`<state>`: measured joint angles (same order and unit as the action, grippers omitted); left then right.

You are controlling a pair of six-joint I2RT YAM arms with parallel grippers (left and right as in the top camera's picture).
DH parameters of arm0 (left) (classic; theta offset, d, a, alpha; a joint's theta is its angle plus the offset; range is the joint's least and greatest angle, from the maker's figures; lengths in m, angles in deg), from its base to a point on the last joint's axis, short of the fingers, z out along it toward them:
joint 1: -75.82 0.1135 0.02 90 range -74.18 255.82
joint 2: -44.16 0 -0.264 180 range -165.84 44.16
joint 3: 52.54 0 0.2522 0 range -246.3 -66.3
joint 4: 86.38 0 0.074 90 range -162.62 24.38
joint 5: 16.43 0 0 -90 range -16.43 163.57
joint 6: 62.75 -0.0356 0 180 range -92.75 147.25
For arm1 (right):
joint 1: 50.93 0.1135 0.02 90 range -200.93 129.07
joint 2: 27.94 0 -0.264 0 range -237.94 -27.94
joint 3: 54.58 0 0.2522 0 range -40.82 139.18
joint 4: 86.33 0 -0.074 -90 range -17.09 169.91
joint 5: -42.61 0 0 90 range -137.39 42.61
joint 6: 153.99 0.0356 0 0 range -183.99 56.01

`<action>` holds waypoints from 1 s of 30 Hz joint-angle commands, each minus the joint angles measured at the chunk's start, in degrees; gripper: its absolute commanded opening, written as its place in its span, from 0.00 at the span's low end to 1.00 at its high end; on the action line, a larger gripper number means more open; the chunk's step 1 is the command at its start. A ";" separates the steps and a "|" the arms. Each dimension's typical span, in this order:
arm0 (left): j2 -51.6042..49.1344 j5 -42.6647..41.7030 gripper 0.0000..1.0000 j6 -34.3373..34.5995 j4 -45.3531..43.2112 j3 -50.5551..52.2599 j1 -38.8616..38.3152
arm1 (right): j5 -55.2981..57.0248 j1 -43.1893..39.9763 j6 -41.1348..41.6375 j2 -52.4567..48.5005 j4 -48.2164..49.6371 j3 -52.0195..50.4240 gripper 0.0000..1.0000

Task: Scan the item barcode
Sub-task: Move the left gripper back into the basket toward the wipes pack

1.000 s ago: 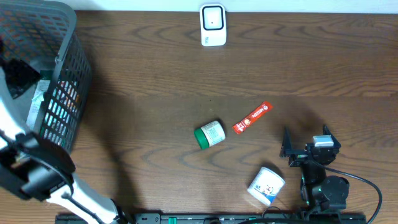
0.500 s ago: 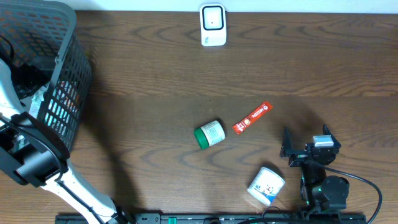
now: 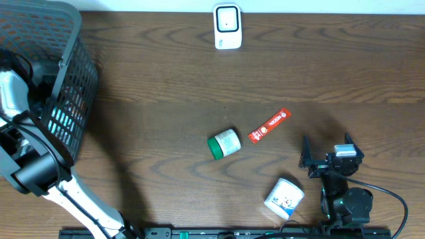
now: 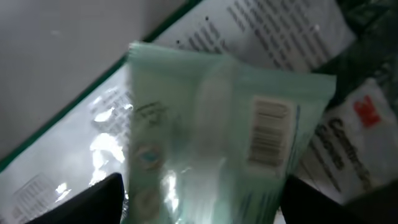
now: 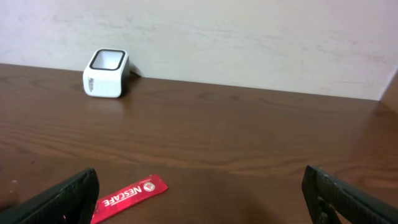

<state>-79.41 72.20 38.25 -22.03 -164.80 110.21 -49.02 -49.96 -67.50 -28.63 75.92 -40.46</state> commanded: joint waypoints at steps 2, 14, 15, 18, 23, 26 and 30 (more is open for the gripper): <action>-0.66 0.28 0.66 -1.09 -3.19 3.82 0.24 | 0.28 0.20 0.66 0.26 -0.15 -0.07 0.99; 9.84 0.42 0.38 -1.09 -4.46 1.14 0.26 | 0.28 0.20 0.66 0.26 -0.15 -0.07 0.99; 11.89 0.55 0.38 -1.07 -5.05 1.14 0.26 | 0.28 0.20 0.66 0.26 -0.15 -0.07 0.99; 18.25 0.52 0.38 -1.07 -7.45 1.14 0.26 | 0.28 0.20 0.68 0.26 -0.15 -0.07 0.99; 29.97 0.48 0.38 -0.57 -9.84 1.14 -0.87 | 0.28 0.20 0.68 0.26 -0.15 -0.07 0.99; 37.18 0.26 0.38 -0.35 -9.01 1.14 -3.61 | 0.28 0.20 0.68 0.26 -0.15 -0.07 0.99; 43.69 -2.25 0.38 0.28 -5.55 1.14 -10.27 | 0.28 0.20 0.68 0.26 -0.15 -0.07 0.99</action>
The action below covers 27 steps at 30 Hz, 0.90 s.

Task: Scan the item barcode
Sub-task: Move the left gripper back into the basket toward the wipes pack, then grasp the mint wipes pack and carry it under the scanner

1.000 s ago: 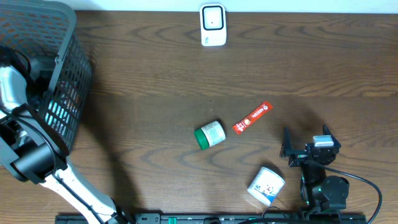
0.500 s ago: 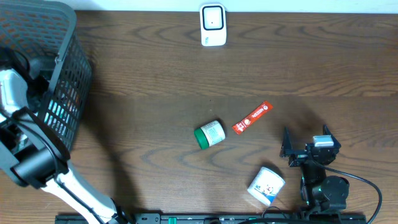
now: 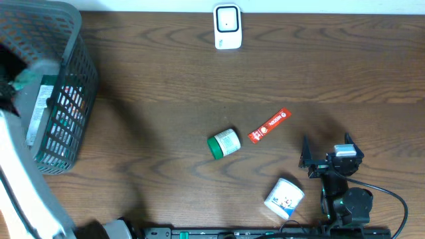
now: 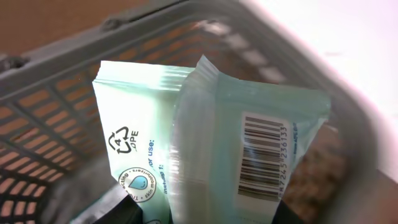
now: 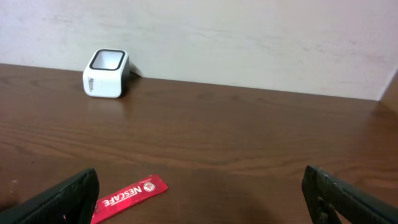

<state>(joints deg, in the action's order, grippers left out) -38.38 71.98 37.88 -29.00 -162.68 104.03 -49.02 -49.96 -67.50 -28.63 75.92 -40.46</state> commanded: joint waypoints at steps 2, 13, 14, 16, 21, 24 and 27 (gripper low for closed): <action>4.13 -2.32 0.38 0.96 3.76 -0.98 -8.50 | 0.28 0.20 0.68 0.26 -0.15 -0.07 0.99; -4.76 -2.29 0.37 4.50 9.90 3.41 -33.79 | 0.28 0.20 0.66 0.26 -0.15 -0.07 0.99; -6.62 -2.29 0.37 4.61 9.90 3.48 -35.60 | 0.28 0.20 0.68 0.26 -0.15 -0.07 0.99; -10.93 -2.29 0.37 4.72 9.09 3.48 -39.19 | 0.28 0.20 0.68 0.26 -0.15 -0.07 0.99; -21.09 -4.79 0.37 6.08 2.49 3.48 -46.64 | 0.26 0.20 0.68 0.26 -0.15 -0.07 0.99; -25.79 -6.67 0.37 8.04 -2.49 3.48 -50.38 | 0.28 0.20 0.68 0.26 -0.15 -0.07 0.99; -29.59 -6.64 0.37 10.78 -5.97 3.48 -53.79 | 0.28 0.20 0.66 0.26 -0.15 -0.07 0.99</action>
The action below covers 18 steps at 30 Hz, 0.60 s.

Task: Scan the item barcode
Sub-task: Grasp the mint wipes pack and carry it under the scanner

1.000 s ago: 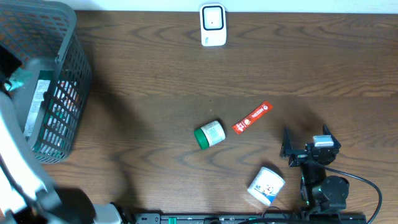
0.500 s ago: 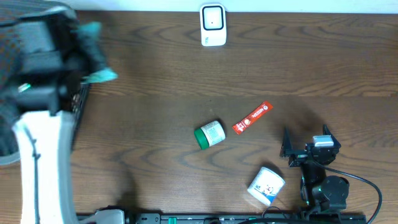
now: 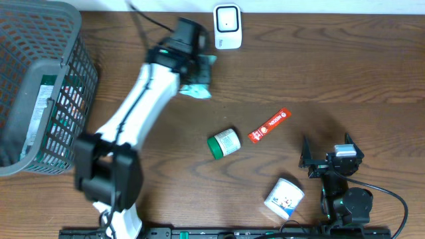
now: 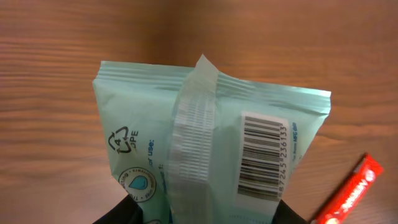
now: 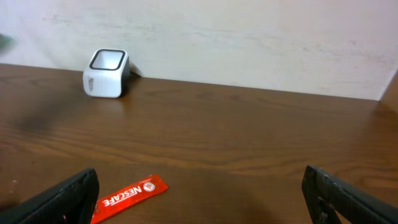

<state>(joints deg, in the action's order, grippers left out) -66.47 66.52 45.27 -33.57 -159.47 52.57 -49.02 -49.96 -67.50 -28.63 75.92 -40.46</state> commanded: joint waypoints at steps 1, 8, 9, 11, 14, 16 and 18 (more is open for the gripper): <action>-2.56 -1.31 0.37 4.04 -1.97 0.26 -3.34 | 0.28 0.20 0.68 0.26 -0.15 -0.07 0.99; -9.64 -1.55 0.37 5.97 -4.02 0.26 -11.96 | 0.28 0.20 0.68 0.26 -0.15 -0.07 0.99; -10.25 -1.44 0.37 5.95 -4.07 0.26 -12.81 | 0.28 0.20 0.66 0.26 -0.15 -0.07 0.99; -11.19 -1.29 0.37 6.10 -4.68 0.26 -14.53 | 0.28 0.20 0.68 0.26 -0.15 -0.07 0.99; -11.54 -1.29 0.37 6.34 -6.43 0.26 -16.04 | 0.28 0.20 0.66 0.26 -0.15 -0.07 0.99; -11.54 -1.31 0.37 6.62 -6.80 0.26 -16.48 | 0.28 0.20 0.66 0.26 -0.15 -0.07 0.99; -11.54 -1.31 0.43 7.17 -6.25 0.26 -16.72 | 0.28 0.20 0.68 0.26 -0.15 -0.07 0.99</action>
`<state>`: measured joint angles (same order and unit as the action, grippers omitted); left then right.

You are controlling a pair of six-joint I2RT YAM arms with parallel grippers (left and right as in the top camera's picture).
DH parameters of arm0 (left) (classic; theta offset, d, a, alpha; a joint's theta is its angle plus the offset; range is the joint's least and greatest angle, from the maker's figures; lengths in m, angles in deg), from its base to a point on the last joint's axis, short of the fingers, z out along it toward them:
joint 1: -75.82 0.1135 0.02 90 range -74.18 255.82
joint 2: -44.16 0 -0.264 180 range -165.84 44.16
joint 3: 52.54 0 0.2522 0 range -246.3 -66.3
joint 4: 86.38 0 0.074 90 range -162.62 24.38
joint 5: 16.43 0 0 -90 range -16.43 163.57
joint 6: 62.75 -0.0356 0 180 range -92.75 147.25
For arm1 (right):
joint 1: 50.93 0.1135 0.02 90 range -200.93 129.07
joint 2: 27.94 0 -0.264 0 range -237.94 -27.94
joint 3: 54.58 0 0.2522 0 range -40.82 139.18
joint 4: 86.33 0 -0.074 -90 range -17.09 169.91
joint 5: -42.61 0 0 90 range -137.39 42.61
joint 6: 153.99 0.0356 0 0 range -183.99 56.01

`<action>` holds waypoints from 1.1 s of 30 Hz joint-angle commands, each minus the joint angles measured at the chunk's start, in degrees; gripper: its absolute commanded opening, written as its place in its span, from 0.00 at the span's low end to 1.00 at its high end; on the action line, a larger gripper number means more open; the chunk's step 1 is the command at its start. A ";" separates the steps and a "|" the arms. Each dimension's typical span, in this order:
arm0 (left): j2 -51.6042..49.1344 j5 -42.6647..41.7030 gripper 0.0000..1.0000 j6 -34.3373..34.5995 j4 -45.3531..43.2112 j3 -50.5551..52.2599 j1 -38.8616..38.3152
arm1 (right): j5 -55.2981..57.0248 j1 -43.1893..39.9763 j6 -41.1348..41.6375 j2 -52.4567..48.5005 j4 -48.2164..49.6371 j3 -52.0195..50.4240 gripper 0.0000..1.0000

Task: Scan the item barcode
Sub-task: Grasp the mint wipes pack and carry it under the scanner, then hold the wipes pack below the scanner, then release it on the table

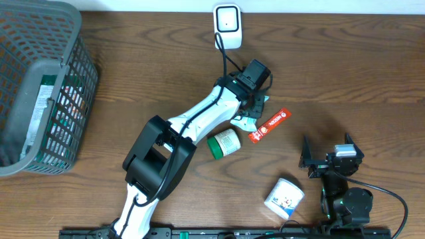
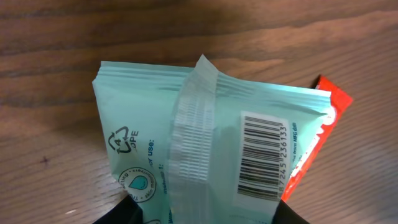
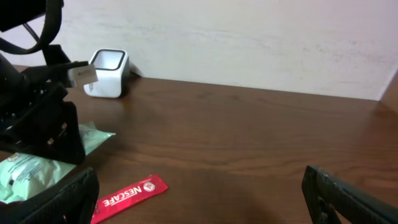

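A mint-green wipes packet (image 2: 186,143) fills the left wrist view, its white barcode label (image 2: 263,155) facing the camera. My left gripper (image 2: 205,219) is shut on the packet's lower end. Overhead, that gripper (image 1: 252,93) hangs over mid-table with the packet (image 1: 244,121) below it, a little in front of the white scanner (image 1: 226,25) and beside the red Nescafe sachet (image 1: 270,125). The right wrist view shows the scanner (image 3: 107,73), the packet (image 3: 31,167) and the sachet (image 3: 127,193). My right gripper (image 1: 327,158) rests open at the front right, holding nothing.
A grey mesh basket (image 1: 70,79) with more packets stands at the far left. A green-lidded jar (image 1: 223,143) lies mid-table in front of the left arm. A white tub (image 1: 284,198) lies near the front edge, left of the right arm.
My left gripper has moved with the packet from just left of the scanner to the right and toward the front, now over the red sachet's near end. The right arm is unmoved.
First my left gripper had the green packet between its fingers down in the basket. Then it held the packet up at the basket's rim. Later it held it beside the scanner, and now over mid-table by the red sachet. The right gripper stayed open throughout.
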<state>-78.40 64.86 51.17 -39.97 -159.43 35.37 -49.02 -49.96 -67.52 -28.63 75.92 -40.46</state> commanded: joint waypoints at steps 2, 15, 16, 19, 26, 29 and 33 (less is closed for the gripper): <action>0.39 0.35 0.57 1.27 1.18 0.22 0.44 | 0.28 0.20 0.70 0.26 -0.15 -0.07 0.99; 4.79 1.49 0.64 -1.14 2.60 -1.73 0.87 | 0.28 0.20 0.68 0.26 -0.15 -0.07 0.99; 5.16 1.81 0.59 -1.16 2.64 -1.73 0.83 | 0.28 0.20 0.70 0.26 -0.15 -0.07 0.99; 5.05 1.86 0.10 -1.36 3.58 -1.66 0.83 | 0.28 0.20 0.70 0.26 -0.15 -0.07 0.99; 2.49 1.38 0.07 -1.38 4.17 0.13 0.72 | 0.28 0.20 0.70 0.26 -0.15 -0.07 0.99; 1.05 1.40 0.07 -1.38 4.20 0.76 0.72 | 0.28 0.20 0.68 0.26 -0.15 -0.07 0.99; -0.94 1.40 0.07 -1.62 4.20 1.55 0.72 | 0.28 0.20 0.70 0.26 -0.15 -0.07 0.99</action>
<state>-76.48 65.56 50.49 -36.13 -159.36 35.96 -49.02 -49.96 -67.52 -28.63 75.92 -40.46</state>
